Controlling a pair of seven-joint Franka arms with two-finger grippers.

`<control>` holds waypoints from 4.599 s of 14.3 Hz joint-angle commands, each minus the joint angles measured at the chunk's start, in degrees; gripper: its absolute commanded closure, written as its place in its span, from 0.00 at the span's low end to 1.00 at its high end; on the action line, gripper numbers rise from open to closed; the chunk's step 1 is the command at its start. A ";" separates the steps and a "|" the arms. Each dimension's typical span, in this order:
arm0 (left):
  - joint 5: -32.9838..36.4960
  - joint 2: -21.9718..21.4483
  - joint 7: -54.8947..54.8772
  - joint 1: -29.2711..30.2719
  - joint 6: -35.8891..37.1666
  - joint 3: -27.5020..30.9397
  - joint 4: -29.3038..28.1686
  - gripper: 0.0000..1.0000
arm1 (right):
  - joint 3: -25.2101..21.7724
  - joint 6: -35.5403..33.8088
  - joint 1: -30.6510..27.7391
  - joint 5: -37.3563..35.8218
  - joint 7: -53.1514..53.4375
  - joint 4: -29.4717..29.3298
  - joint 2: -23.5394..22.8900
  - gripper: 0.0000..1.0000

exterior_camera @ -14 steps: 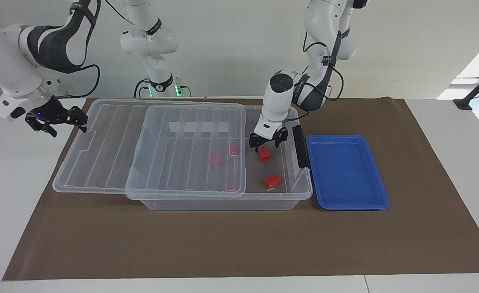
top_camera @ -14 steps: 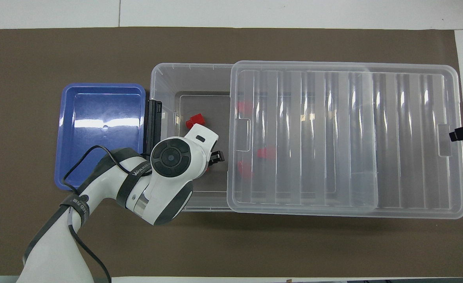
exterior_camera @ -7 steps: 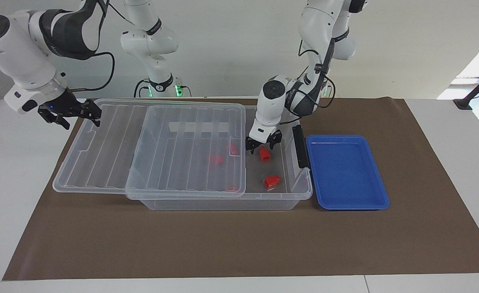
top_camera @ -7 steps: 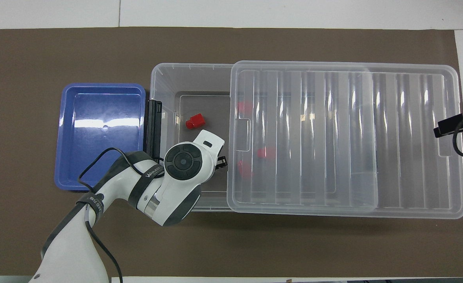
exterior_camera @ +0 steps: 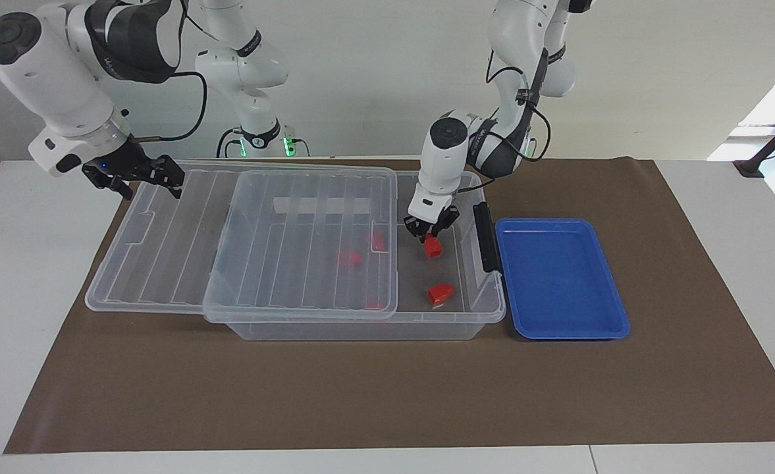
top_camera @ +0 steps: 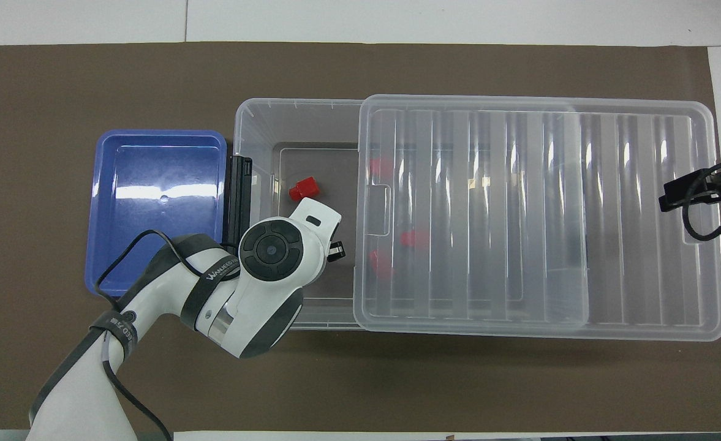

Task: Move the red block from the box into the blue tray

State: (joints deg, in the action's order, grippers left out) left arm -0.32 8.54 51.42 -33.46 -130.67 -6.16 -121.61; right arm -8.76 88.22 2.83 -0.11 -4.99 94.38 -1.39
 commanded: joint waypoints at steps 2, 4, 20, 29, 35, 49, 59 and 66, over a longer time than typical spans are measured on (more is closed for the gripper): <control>-0.30 -5.62 0.17 0.84 4.97 0.62 0.23 1.00 | 1.29 -1.91 -0.46 0.63 2.53 -2.62 -1.07 0.00; -0.30 -7.30 0.00 0.94 9.01 0.62 1.89 1.00 | 1.29 -1.91 -0.54 0.63 2.53 -2.62 -0.98 0.00; -0.30 -16.19 -43.29 27.19 17.75 0.62 3.58 1.00 | 1.29 -1.91 0.15 0.55 3.76 -2.01 0.06 0.00; -0.30 -8.20 -50.98 31.44 -0.44 0.62 -7.41 1.00 | 3.13 -1.38 0.42 0.46 6.14 -2.09 0.42 0.00; -0.30 -3.27 -50.89 32.66 -8.19 0.71 -8.82 1.00 | 3.31 0.98 0.42 0.46 4.91 -2.09 0.33 0.00; -0.30 -7.57 -49.93 33.98 19.38 0.80 11.38 0.00 | -0.45 8.19 -0.28 -2.97 -4.73 2.03 0.69 0.14; -0.30 -13.90 -43.70 33.90 35.66 0.54 20.54 0.00 | -11.72 20.75 -1.60 -2.71 -20.85 12.83 0.24 1.00; -0.30 -13.81 -43.77 33.90 35.31 0.62 20.62 0.00 | -11.90 25.95 -0.63 -0.77 -14.96 17.86 0.33 1.00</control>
State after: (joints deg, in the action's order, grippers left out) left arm -0.30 -4.36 7.06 -0.15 -95.39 -5.18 -99.98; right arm -20.71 113.12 1.64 -1.82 -21.87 110.85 -2.05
